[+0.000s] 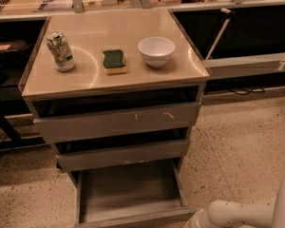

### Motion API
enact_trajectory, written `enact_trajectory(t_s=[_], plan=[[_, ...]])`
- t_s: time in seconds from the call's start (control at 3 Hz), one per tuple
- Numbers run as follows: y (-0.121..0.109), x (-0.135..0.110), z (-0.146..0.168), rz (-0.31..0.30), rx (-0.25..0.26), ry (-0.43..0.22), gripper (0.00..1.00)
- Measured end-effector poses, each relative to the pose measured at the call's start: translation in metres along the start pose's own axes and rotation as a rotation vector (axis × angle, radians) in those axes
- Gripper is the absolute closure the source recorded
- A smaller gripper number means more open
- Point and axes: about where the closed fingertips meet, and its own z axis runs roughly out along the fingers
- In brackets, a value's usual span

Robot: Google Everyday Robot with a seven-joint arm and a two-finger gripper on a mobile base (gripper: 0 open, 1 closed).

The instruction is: Close bottom drawer

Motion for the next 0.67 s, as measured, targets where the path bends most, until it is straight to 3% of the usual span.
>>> enact_trajectory(t_s=[0.67], plan=[[-0.022, -0.014, 0.034, -0.026, 0.029, -0.067, 1.0]])
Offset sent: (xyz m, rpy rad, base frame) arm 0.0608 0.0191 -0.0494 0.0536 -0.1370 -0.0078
